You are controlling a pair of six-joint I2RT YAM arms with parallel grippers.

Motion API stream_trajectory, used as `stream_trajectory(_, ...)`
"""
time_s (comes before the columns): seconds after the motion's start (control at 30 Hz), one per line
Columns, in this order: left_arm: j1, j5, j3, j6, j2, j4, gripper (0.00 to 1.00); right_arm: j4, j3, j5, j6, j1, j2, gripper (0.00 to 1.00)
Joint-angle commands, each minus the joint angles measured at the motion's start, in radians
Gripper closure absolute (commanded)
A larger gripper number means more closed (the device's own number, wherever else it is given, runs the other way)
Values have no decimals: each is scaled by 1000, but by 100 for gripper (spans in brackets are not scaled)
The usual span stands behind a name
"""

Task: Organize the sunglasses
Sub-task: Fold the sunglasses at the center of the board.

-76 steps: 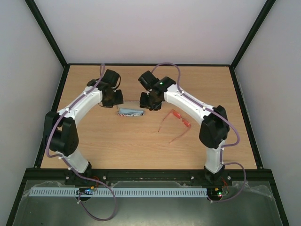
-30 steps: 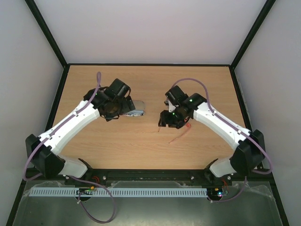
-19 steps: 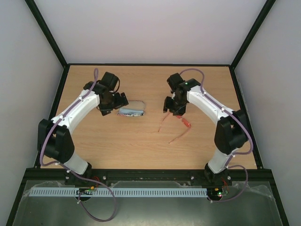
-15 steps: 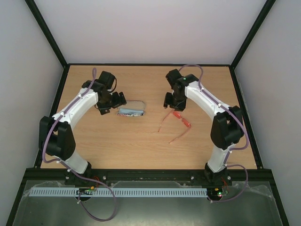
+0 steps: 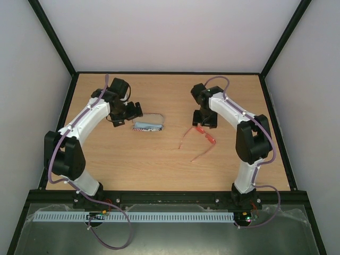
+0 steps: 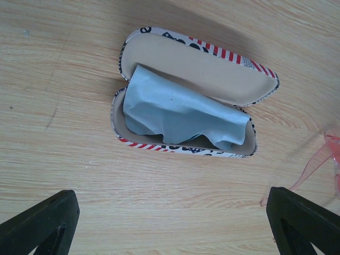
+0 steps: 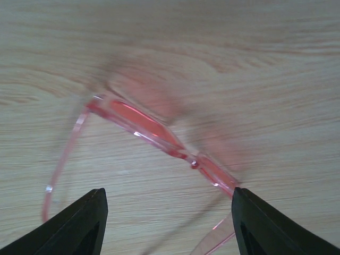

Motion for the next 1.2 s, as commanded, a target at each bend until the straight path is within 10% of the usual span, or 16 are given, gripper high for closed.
stream_trajectory(0.0,7,12,16,17,-22,-47,1,14,-108,37,-51,-9,-27,35)
stream_trajectory(1.17,-141,-8,159,-39,70,-75,1,184,-223,-5,-139,-46,30,64)
